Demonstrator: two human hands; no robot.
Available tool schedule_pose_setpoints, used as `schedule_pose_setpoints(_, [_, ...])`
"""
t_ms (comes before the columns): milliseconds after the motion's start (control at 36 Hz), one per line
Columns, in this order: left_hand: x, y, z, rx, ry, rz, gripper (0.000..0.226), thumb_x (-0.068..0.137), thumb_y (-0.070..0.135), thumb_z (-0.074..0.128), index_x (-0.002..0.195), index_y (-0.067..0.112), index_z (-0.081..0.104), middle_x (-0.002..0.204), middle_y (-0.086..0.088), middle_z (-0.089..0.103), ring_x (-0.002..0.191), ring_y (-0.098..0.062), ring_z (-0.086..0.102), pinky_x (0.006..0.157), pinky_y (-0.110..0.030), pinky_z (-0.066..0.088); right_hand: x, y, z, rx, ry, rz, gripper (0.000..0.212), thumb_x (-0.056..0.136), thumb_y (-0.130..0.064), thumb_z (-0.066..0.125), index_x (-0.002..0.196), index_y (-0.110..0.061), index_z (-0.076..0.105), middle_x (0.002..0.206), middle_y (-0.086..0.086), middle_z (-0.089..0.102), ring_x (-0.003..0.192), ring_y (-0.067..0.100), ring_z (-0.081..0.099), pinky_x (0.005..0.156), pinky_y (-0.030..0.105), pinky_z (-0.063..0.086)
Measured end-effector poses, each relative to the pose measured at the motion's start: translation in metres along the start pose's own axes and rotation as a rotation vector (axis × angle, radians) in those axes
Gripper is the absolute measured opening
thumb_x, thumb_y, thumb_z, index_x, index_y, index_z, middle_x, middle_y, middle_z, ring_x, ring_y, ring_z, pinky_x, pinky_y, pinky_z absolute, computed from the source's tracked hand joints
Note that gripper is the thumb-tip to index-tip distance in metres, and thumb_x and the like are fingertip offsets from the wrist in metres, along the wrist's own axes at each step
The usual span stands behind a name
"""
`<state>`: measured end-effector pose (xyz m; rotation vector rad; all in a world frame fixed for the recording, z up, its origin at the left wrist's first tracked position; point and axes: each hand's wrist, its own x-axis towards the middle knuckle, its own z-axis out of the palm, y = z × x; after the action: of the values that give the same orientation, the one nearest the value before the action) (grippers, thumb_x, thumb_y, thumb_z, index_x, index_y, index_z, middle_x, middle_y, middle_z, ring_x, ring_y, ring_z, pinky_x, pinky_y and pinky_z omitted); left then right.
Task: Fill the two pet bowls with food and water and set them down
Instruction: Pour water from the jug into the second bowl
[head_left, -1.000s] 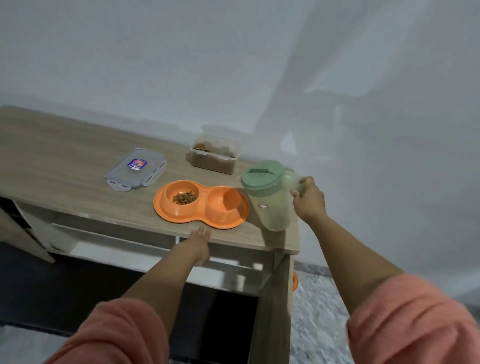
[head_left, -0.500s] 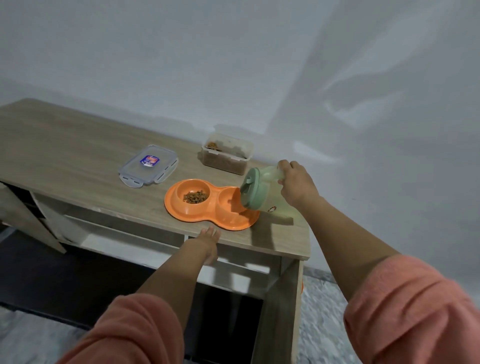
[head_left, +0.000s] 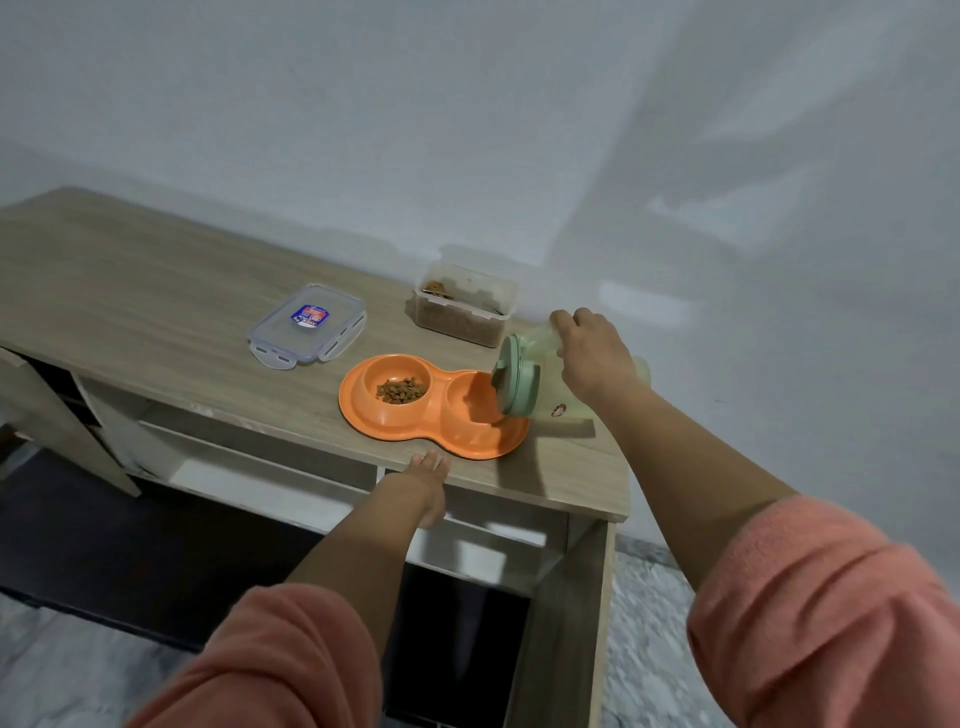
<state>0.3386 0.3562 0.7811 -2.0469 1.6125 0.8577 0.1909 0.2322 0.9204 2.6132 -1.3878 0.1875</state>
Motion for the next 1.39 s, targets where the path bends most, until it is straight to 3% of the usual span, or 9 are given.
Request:
schedule_pose_setpoints(167, [-0.006, 0.003, -0.005, 0.009, -0.006, 0.005, 0.094, 0.087, -0.013, 0.045, 0.152, 0.014, -0.017, 0.159, -0.005, -0.024, 0.149, -0.025, -0.015, 0.119, -0.047, 0.016, 0.004, -0.001, -0.006, -0.004, 0.016, -0.005, 0.041, 0.091, 0.001, 0.045, 0.131, -0.007, 0.042, 0.117, 0.016, 0.051, 0.107, 0.034, 0.047, 0.087, 0.035, 0.035])
schedule_pose_setpoints(444, [-0.002, 0.001, -0.002, 0.026, -0.007, 0.003, 0.085, 0.095, -0.003, 0.044, 0.152, 0.014, -0.017, 0.159, -0.004, -0.024, 0.149, -0.024, -0.015, 0.12, -0.046, 0.012, 0.009, -0.001, -0.016, 0.002, 0.042, -0.015, 0.043, 0.09, 0.003, 0.045, 0.132, -0.007, 0.042, 0.116, 0.016, 0.051, 0.106, 0.033, 0.047, 0.089, 0.034, 0.035])
schedule_pose_setpoints(722, [-0.005, 0.003, -0.005, 0.038, -0.026, -0.002, 0.097, 0.086, -0.014, 0.048, 0.151, 0.014, -0.019, 0.158, -0.005, -0.025, 0.149, -0.024, -0.015, 0.12, -0.045, 0.015, 0.014, -0.004, -0.024, -0.022, 0.094, -0.047, 0.043, 0.091, 0.004, 0.043, 0.132, -0.007, 0.043, 0.116, 0.016, 0.051, 0.105, 0.032, 0.047, 0.086, 0.033, 0.033])
schedule_pose_setpoints(1389, [-0.008, 0.002, -0.007, 0.038, -0.029, 0.011, 0.096, 0.086, -0.014, 0.047, 0.151, 0.013, -0.018, 0.159, -0.005, -0.025, 0.149, -0.025, -0.014, 0.119, -0.045, 0.014, 0.018, -0.015, -0.014, -0.077, 0.117, -0.113, 0.041, 0.088, 0.005, 0.045, 0.127, -0.006, 0.047, 0.112, 0.016, 0.052, 0.101, 0.032, 0.048, 0.091, 0.035, 0.034])
